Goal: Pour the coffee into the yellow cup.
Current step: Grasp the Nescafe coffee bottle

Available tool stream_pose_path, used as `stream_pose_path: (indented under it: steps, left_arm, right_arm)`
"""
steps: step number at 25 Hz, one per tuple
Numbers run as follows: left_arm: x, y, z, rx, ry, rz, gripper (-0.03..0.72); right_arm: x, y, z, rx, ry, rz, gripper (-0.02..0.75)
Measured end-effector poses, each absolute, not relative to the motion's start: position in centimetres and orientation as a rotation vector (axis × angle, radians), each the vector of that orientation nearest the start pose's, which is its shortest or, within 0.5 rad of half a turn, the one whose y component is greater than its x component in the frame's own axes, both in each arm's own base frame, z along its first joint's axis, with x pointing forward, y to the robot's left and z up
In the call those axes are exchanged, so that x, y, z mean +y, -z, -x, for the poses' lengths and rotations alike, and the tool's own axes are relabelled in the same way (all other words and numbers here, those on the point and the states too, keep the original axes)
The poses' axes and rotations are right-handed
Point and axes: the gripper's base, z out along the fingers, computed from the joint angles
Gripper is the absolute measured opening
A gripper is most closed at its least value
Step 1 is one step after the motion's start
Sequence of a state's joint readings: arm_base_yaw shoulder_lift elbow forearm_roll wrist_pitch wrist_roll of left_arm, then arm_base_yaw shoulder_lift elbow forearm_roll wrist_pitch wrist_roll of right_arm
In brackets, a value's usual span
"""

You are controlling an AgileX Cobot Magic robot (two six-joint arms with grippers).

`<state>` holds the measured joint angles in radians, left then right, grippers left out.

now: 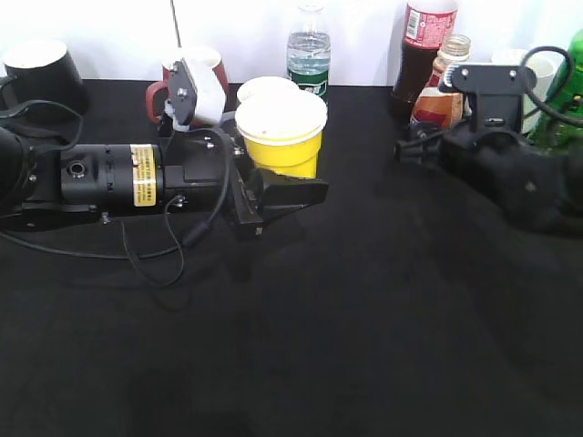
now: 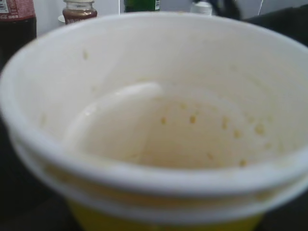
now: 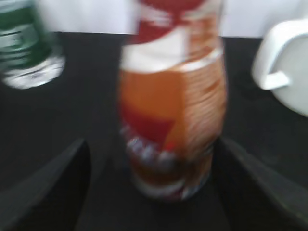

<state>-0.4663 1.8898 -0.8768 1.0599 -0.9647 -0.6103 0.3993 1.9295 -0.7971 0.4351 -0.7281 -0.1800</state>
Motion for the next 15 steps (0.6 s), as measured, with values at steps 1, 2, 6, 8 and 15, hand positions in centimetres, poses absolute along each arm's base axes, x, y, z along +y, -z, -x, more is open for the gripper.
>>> stream_pose_path:
  steps: [1,2,6,8,15]
  left_arm:
    - [-21.7,-17.2,-28.7,1.534,0.941,-1.103,0.442]
    - [-21.7,-17.2,-28.7,1.534,0.941,-1.103,0.442]
    - [-21.7,-17.2,-28.7,1.534,0.942,-1.104,0.442]
    - [-21.7,-17.2,-28.7,1.534,0.942,-1.104,0.442]
    - [-21.7,-17.2,-28.7,1.534,0.942,-1.104,0.442]
  right_arm:
    - [11.9,-13.2,-34.9,1.927,-0.094,0.032,0.612]
    - [11.9,-13.0,-35.1,1.931,-0.091,0.017,0.612]
    - [10.7,-11.0,-37.1,1.952,-0.052,-0.008,0.612]
    - [10.9,-10.7,-38.1,1.942,-0.051,0.0,0.609]
    - [11.4,-10.2,-39.5,1.918,-0.057,0.017,0.535]
